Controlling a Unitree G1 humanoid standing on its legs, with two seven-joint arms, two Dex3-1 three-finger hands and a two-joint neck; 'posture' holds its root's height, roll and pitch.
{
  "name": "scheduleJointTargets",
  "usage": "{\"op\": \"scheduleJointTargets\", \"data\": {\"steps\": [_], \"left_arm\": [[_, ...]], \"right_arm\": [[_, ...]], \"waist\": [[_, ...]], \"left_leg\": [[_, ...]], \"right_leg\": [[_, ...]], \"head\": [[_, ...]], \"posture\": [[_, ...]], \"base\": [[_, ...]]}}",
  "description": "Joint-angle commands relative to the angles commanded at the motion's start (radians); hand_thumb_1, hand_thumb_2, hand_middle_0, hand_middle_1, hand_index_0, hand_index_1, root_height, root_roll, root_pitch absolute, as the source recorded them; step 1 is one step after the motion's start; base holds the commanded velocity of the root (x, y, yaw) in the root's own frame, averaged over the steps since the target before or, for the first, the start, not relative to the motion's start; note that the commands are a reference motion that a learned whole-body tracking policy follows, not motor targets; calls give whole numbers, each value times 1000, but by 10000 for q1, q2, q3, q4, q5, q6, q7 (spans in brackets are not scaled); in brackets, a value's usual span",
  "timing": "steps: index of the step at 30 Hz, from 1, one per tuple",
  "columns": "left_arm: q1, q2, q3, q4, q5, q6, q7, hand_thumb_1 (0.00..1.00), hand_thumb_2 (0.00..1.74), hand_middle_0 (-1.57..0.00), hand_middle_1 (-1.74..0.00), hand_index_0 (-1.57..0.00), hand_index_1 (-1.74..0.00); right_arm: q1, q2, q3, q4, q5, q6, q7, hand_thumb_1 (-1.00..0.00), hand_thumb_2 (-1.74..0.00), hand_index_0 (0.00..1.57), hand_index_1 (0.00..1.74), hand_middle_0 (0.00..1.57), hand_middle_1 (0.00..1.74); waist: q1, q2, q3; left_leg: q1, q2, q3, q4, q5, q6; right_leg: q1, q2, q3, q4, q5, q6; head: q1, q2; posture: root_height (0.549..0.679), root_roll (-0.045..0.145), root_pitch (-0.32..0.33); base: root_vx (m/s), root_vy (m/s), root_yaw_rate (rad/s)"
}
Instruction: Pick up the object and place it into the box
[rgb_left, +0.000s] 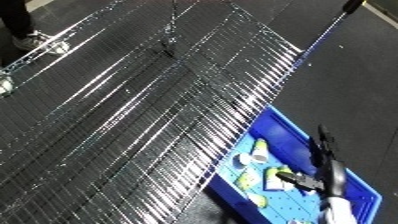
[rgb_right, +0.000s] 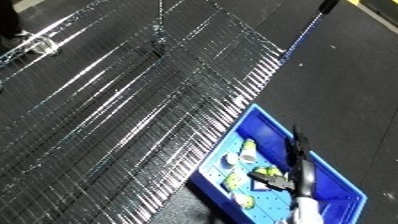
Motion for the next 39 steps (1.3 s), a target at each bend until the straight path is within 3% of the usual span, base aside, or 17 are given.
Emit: {"op": "scheduleJointTargets", "data": {"steps": [5, 12, 19, 31, 39], "left_arm": [[196, -60, 155, -112, 59, 121, -127, 1000, 1740, -1570, -1740, -1570, -1740], [282, -183, 238, -127, 176, 259, -96, 1000, 1740, -1570, -1740, -1570, -1740], [350, -255, 292, -42, 257, 297, -92, 1000, 1740, -1570, -1740, -1570, -1740], [594, -35, 475, -75, 356, 475, -336, 1000, 1740, -1570, -1740, -1570, -1740], [701, 220, 665, -178, 456, 643, -427, 1000, 1740, -1570, -1740, -1570, -1740]], "right_arm": [[-26, 78, 500, -1025, -772, 328, 4, 0, 0, 0, 0, 0, 0], [-337, 182, 1094, -1950, -1356, 817, 566, 0, 0, 0, 0, 0, 0], [-787, 178, 1587, -2475, -1830, 1408, 1030, 0, 0, 0, 0, 0, 0], [-1295, 225, 2145, -2529, -1793, 1784, 1434, 0, 0, 0, 0, 0, 0], [-1487, 381, 2410, -2476, -1637, 1957, 1531, 0, 0, 0, 0, 0, 0]], "waist": [[278, -106, -88], [680, -354, -171], [1179, -650, -192], [2064, -1146, -118], [2456, -1464, 4]], "left_leg": [[11, 21, -236, -203, 198, -68], [7, 69, -510, -368, 390, -130], [-64, 99, -884, -437, 562, -174], [-207, 132, -1508, -226, 683, -208], [-398, 202, -1731, 78, 684, -185]], "right_leg": [[64, -54, -205, 137, -147, -70], [203, -89, -434, 263, -295, -164], [379, -130, -700, 318, -354, -273], [809, -224, -1199, 323, -353, -411], [947, -145, -1447, 509, -409, -510]], "head": [[-467, -265], [-1379, -839], [-2116, -1238], [-3478, -1766], [-4047, -1876]], "posture": [[677, 68, 19], [677, 66, 11], [677, 65, 0], [678, 63, -31], [677, 56, -48]], "base": [[15, -14, 217], [25, -27, 184], [21, -39, 170], [27, -58, 189], [20, -75, 126]]}}
